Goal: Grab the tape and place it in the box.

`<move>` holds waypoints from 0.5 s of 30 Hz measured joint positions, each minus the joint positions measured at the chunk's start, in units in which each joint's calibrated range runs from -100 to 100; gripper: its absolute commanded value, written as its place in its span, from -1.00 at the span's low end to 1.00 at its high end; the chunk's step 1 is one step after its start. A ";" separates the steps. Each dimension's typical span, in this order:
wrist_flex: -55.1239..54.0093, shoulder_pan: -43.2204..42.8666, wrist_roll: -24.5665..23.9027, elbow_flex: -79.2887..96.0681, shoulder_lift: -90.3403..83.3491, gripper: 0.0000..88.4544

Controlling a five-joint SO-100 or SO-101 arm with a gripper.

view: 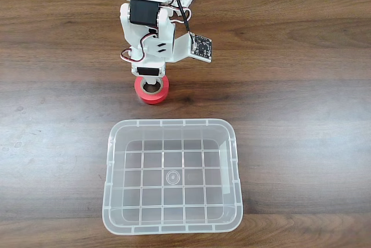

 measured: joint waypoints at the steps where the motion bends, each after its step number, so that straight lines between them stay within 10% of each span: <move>1: 0.08 0.00 0.00 0.00 0.00 -0.97; 15: 19.66 -5.26 -0.16 -16.25 -17.33 -0.97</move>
